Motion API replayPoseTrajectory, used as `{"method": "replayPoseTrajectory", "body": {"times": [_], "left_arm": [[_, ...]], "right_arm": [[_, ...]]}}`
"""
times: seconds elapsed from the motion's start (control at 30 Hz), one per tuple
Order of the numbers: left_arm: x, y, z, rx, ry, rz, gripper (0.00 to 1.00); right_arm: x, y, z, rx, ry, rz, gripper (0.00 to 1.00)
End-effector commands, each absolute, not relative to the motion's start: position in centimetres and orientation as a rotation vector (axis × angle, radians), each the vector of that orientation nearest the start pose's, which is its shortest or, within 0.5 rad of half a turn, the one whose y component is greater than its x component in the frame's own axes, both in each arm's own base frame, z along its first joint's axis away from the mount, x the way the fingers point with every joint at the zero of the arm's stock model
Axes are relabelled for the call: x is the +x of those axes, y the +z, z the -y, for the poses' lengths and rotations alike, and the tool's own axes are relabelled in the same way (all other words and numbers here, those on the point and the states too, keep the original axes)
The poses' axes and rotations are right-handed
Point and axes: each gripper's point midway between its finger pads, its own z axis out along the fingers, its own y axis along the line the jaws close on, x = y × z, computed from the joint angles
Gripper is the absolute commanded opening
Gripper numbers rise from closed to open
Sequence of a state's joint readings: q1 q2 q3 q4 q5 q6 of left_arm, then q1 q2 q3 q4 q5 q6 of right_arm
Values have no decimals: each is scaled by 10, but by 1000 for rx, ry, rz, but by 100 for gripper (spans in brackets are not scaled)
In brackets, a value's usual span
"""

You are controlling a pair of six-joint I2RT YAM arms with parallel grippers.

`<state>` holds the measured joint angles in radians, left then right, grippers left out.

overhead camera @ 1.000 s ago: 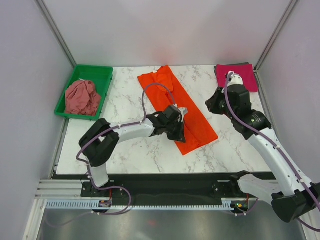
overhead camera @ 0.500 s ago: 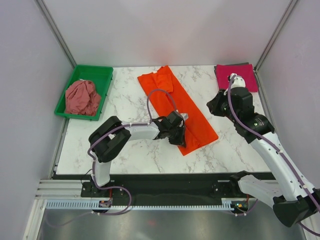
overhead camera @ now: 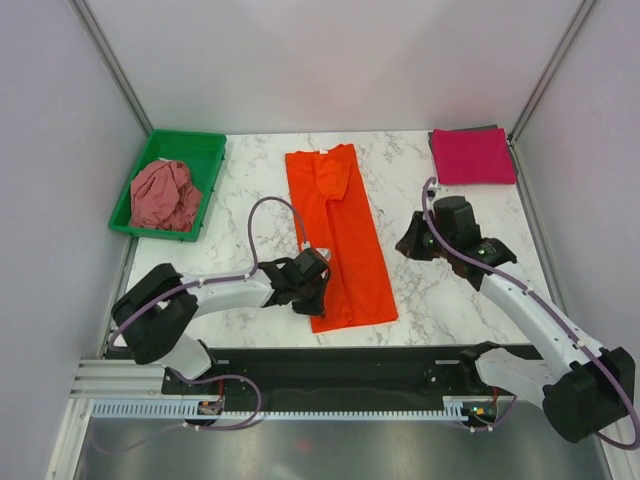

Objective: Fold and stack the t-shirts
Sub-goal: Fold the tshirt

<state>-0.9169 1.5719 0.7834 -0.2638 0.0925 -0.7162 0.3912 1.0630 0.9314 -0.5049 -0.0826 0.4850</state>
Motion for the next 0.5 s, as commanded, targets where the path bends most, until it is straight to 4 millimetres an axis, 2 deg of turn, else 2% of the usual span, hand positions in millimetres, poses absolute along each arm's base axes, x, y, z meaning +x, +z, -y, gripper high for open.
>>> {"method": "replayPoseTrajectory", "body": {"times": [0.0, 0.03, 0.07, 0.13, 0.2, 0.3, 0.33, 0.37, 0.4, 0.43, 0.47], "left_arm": [[156, 13, 241, 264, -412, -2786, 2], [154, 16, 239, 263, -425, -2775, 2], [149, 14, 233, 263, -421, -2778, 2], [149, 24, 233, 259, -460, -2744, 2], [150, 33, 234, 255, -497, -2712, 2], [156, 53, 240, 241, -560, -2650, 2], [160, 66, 241, 227, -596, -2612, 2], [164, 74, 243, 216, -618, -2587, 2], [166, 80, 243, 206, -632, -2569, 2], [173, 88, 240, 172, -647, -2542, 2], [176, 91, 238, 153, -652, -2530, 2]], "right_arm": [[262, 162, -182, -14, 759, -2325, 14], [259, 158, -194, -24, 806, -2317, 14], [250, 142, -199, -26, 823, -2352, 14], [239, 129, -221, -77, 857, -2376, 14], [231, 115, -232, -103, 838, -2417, 14], [223, 110, -257, -143, 869, -2425, 13], [217, 114, -273, -191, 913, -2405, 13], [215, 113, -281, -208, 929, -2407, 12], [212, 101, -289, -230, 920, -2440, 10], [205, 101, -301, -282, 935, -2439, 8], [202, 96, -305, -300, 922, -2450, 6]]}}
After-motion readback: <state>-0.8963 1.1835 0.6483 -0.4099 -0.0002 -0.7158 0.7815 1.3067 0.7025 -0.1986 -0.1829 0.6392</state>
